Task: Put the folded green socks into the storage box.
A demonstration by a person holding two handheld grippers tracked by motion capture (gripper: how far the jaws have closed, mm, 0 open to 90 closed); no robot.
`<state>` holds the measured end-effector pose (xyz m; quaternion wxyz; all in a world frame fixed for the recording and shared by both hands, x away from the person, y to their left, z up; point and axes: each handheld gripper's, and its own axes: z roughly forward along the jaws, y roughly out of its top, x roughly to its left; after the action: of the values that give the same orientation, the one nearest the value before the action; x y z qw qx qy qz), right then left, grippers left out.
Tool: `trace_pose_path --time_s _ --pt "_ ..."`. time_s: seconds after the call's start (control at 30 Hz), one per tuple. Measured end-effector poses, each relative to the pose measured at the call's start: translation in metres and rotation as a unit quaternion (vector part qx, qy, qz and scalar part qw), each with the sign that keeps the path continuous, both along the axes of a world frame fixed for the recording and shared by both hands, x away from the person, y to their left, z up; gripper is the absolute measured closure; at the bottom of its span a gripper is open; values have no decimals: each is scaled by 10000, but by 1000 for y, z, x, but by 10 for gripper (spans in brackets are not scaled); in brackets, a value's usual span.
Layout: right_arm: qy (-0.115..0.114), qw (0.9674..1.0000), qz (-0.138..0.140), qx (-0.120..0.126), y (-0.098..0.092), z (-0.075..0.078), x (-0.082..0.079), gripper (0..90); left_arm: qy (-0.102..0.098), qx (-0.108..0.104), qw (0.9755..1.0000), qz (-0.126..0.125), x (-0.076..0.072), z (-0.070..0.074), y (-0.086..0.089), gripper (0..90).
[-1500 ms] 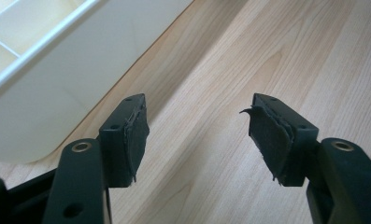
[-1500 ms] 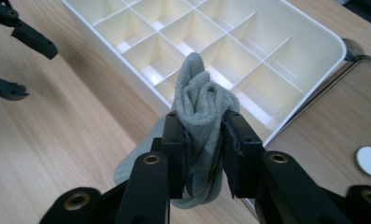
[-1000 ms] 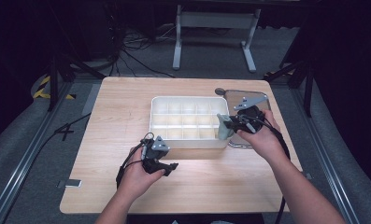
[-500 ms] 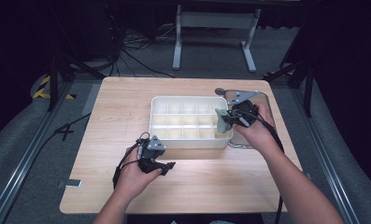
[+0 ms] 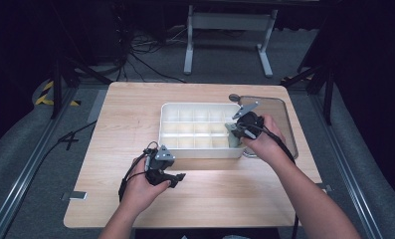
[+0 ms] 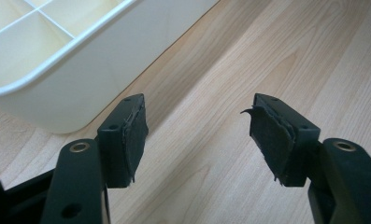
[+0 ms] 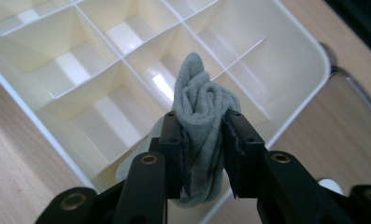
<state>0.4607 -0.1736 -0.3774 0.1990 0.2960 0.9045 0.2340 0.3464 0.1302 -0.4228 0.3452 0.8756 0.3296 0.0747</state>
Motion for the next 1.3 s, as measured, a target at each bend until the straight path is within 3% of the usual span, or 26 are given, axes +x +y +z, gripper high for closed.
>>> trace_pose_path --time_s 0.23,0.43,0.67,0.87,1.03,1.17,1.3 --pt "285 9990 -49 -351 8 -11 2 717 12 8 10000 25 -1 0 1 375" --pt "749 9964 -252 -303 8 -15 8 727 8 22 10000 15 -1 -1 2 375" --pt "1320 9886 -253 -680 14 -20 16 733 30 36 10000 24 -1 -2 1 374" --pt "1682 9820 -328 -791 17 -22 26 734 33 37 10000 5 -1 -2 1 374" --pt "1980 9749 -423 -924 20 -37 33 735 31 25 10000 -3 -2 -2 0 374" --pt "2341 9674 -614 -750 17 -40 42 735 47 26 10000 12 -1 -2 1 374" --pt "2437 9631 -686 -913 22 -41 45 731 57 65 10000 -19 -1 -2 1 374"
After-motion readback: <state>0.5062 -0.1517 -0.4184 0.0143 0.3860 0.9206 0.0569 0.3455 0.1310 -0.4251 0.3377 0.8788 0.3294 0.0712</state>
